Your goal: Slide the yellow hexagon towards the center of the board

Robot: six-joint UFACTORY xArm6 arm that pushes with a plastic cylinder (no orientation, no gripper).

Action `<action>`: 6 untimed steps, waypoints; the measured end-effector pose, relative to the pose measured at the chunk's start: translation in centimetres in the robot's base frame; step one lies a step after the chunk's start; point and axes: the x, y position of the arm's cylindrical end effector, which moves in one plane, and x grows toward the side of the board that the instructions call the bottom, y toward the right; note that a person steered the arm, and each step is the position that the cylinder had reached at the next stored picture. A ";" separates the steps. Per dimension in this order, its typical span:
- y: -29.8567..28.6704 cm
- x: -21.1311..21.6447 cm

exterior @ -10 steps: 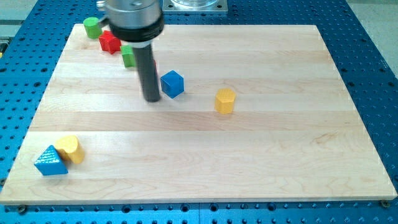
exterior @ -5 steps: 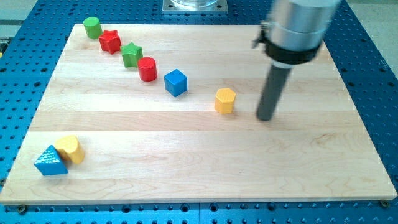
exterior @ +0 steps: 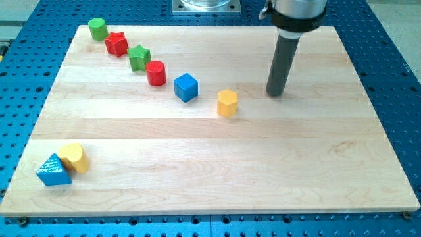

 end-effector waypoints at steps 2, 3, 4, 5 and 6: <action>1.4 -1.2; 1.3 -1.2; -3.1 1.0; -5.1 3.0; -6.2 3.2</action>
